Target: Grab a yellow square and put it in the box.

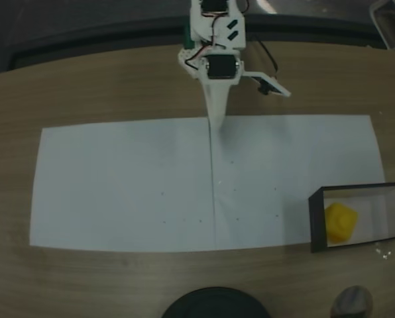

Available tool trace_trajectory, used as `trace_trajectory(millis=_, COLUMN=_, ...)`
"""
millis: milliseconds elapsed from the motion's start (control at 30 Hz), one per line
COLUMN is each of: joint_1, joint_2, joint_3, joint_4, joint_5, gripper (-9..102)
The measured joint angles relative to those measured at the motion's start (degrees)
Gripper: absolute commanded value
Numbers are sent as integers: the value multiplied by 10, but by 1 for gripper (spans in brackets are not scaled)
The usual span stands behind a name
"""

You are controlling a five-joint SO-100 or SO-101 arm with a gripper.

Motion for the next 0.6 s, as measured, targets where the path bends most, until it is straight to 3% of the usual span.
trace_trajectory(millis=300, joint_1=-4, joint_2=0, joint_3=83, joint_4=9, joint_5=0, gripper=0)
trace_trajectory(millis=500, joint_1=-4, joint_2=2, joint_3=76, joint_4=126, joint_5=0, gripper=0)
trace_trajectory(millis=600, joint_1=-4, joint_2=20, joint_3=76, joint_4=142, joint_5=0, gripper=0)
